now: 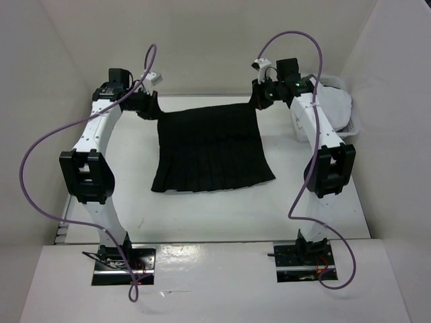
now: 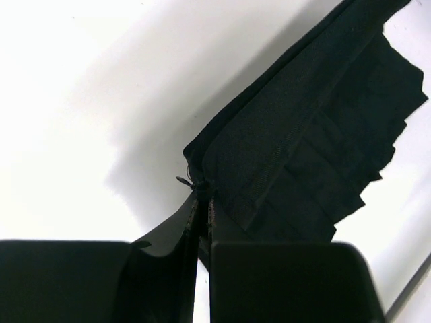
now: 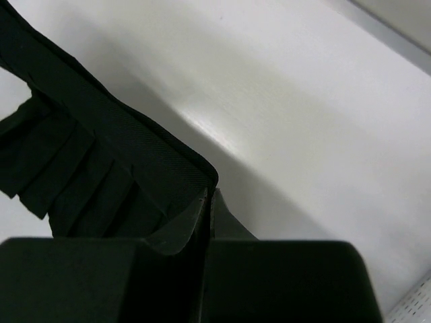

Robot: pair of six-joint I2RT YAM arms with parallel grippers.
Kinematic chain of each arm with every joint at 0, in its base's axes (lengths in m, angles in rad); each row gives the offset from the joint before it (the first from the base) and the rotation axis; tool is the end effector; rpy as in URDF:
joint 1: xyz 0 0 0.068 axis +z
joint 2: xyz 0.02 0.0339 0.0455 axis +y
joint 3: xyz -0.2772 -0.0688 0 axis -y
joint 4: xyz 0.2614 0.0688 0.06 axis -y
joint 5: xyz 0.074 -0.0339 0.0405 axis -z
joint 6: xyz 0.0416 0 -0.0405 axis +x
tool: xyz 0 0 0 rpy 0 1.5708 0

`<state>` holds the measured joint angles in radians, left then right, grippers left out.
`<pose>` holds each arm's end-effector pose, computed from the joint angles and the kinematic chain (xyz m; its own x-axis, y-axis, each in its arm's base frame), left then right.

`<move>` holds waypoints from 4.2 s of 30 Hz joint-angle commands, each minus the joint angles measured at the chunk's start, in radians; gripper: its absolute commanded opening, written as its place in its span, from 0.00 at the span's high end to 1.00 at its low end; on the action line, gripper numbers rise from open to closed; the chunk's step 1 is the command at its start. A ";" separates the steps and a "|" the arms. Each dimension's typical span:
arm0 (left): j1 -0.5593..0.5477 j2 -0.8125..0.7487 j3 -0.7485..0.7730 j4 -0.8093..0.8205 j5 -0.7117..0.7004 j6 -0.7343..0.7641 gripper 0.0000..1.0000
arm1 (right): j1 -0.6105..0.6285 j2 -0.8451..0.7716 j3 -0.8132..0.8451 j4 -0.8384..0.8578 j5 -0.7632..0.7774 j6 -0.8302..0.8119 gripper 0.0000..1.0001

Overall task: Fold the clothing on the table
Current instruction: Fold the skirt

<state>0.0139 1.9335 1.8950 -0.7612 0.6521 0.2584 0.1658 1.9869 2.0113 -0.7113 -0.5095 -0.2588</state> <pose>0.4568 -0.0189 0.3458 -0.5880 0.1949 -0.7850 0.5814 0.7766 -0.2427 0.4673 0.0988 0.3635 -0.4726 -0.3056 -0.8266 -0.6589 0.7454 0.1011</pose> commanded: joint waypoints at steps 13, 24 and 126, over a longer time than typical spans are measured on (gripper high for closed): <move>0.009 -0.321 -0.467 -0.032 -0.130 0.163 0.95 | -0.023 -0.333 -0.473 -0.030 0.075 -0.177 1.00; -0.035 -0.568 -0.625 -0.205 -0.121 0.327 0.37 | 0.006 -0.439 -0.628 -0.187 0.048 -0.327 0.63; -0.243 -0.169 -0.625 0.166 -0.668 -0.190 0.12 | 0.218 0.169 -0.092 0.009 0.490 0.030 0.02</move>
<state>-0.2558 1.8648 1.2701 -0.5552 -0.0433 -0.0063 0.3859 2.2700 1.9297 -0.6994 0.0368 -0.1871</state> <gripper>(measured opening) 0.882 0.982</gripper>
